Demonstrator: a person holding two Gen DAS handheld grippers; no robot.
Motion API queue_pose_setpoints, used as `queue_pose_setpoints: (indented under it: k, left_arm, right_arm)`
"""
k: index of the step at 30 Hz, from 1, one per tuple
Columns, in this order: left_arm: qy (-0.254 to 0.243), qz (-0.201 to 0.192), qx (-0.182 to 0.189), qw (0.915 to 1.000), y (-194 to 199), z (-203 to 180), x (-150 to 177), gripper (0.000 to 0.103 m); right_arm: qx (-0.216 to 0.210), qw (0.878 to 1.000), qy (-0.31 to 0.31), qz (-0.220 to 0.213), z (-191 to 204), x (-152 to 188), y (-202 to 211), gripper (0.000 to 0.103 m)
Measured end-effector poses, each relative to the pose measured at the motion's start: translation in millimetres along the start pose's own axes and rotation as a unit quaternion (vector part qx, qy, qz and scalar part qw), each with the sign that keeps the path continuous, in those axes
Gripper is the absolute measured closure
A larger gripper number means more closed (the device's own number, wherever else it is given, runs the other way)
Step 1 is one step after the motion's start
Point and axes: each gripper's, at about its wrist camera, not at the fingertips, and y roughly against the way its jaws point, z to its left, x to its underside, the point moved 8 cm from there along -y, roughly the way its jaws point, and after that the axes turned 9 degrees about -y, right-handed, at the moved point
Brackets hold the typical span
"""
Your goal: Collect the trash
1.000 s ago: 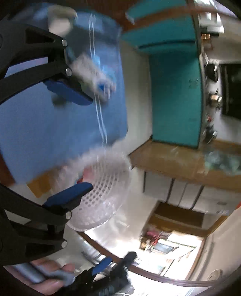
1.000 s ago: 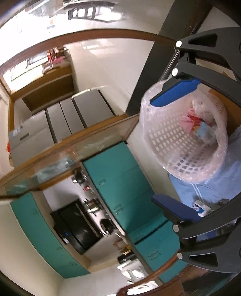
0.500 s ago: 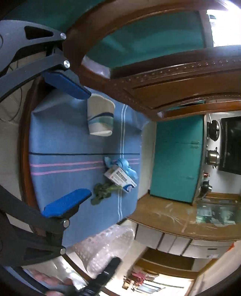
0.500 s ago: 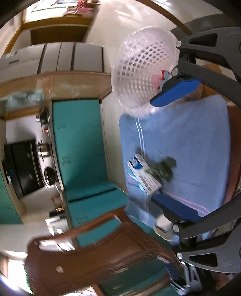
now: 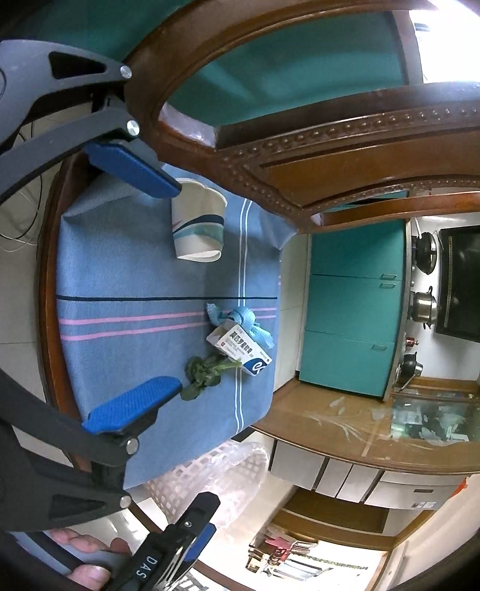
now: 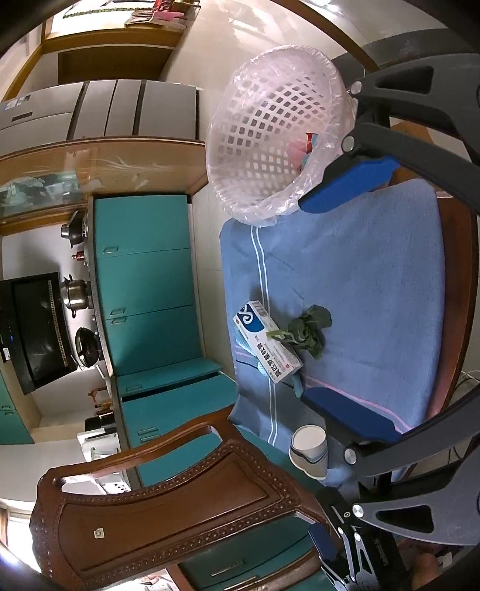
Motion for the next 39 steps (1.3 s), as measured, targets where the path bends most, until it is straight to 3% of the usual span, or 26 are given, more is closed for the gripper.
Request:
queue_pose_setpoints:
  k: [17,25,28,32,37,39]
  left_arm:
    - [0.000,0.007,-0.001,1.0000,-2.3,-1.4,3.3,0.006]
    - [0.004,0.030,-0.037,0.9988,-19.6,8.5,8.3,0.007]
    - [0.016,0.046,-0.059,0.9971,-38.7,19.9,6.2,0.016]
    - [0.026,0.080,-0.065,0.9944,-72.7,26.6,7.6,0.037]
    - [0.025,0.093,-0.075,0.9925,-98.5,30.5,5.6,0.052]
    - [0.026,0.103,-0.078,0.9913,-106.7,32.5,6.6,0.067]
  right_arm:
    - [-0.004,1.000,0.005,0.003,1.1,2.0,-1.5,0.010]
    - [-0.006,1.000,0.009,0.009,4.0,4.7,-3.7,0.010]
    - [-0.007,1.000,0.010,0.014,5.8,6.3,-5.9,0.010]
    - [-0.010,1.000,0.014,0.018,9.0,6.9,-7.7,0.010]
    - [-0.011,1.000,0.017,0.023,8.3,8.3,-9.2,0.010]
    - [-0.012,0.999,0.016,0.025,7.2,8.4,-10.0,0.010]
